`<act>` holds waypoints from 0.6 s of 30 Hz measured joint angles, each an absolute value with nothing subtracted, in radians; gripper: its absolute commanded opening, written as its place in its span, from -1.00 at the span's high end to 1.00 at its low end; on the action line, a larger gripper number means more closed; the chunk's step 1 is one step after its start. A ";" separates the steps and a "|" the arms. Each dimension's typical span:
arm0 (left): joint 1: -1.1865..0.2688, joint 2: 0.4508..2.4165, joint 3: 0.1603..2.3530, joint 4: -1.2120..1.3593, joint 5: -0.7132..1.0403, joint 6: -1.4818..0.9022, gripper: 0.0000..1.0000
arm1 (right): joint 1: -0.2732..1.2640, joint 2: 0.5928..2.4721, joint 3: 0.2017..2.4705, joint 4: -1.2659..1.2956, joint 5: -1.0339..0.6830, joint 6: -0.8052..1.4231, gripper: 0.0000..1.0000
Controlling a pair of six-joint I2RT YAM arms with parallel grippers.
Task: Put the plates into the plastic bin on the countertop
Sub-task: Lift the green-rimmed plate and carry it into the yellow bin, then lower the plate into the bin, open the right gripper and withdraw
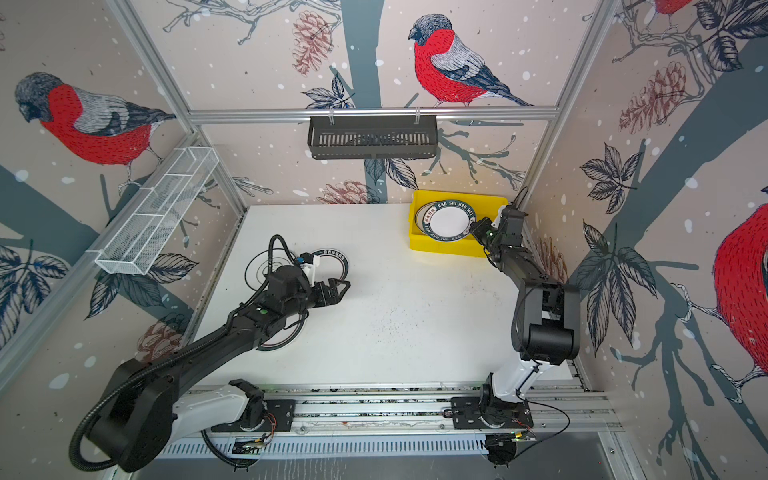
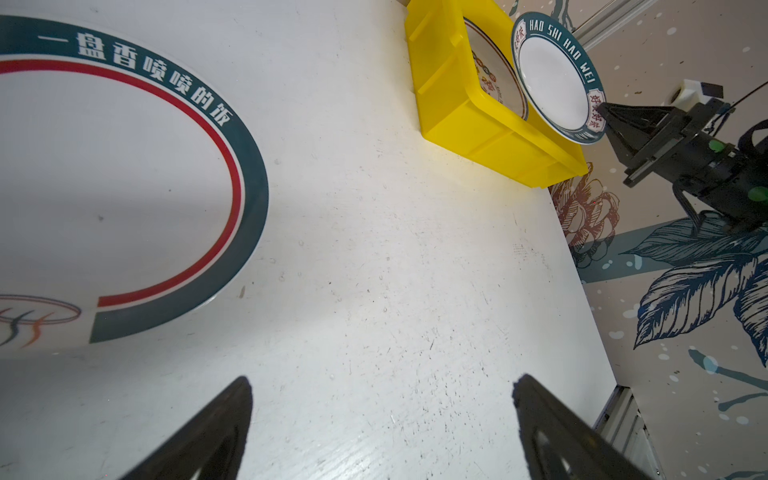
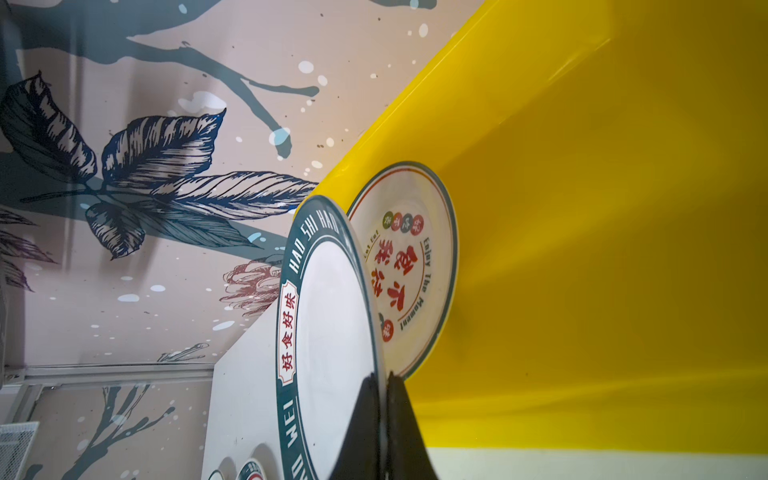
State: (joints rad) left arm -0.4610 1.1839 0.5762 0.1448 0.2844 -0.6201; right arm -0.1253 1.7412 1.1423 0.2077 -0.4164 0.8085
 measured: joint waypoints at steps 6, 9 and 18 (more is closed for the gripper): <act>-0.461 1.209 0.587 0.144 0.284 -0.620 -0.94 | -0.113 1.835 1.240 0.178 -0.398 0.800 0.93; -0.461 1.225 0.591 0.144 0.285 -0.620 -0.94 | -0.099 1.875 1.282 0.154 -0.388 0.782 0.91; -0.461 1.232 0.598 0.143 0.288 -0.620 -0.95 | -0.082 1.937 1.330 0.113 -0.382 0.754 0.35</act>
State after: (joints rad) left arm -0.4610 1.2320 0.5976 0.1432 0.2878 -0.6205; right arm -0.0822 1.9373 1.3296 0.1131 -0.3817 0.7536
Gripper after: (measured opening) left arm 0.972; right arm 0.257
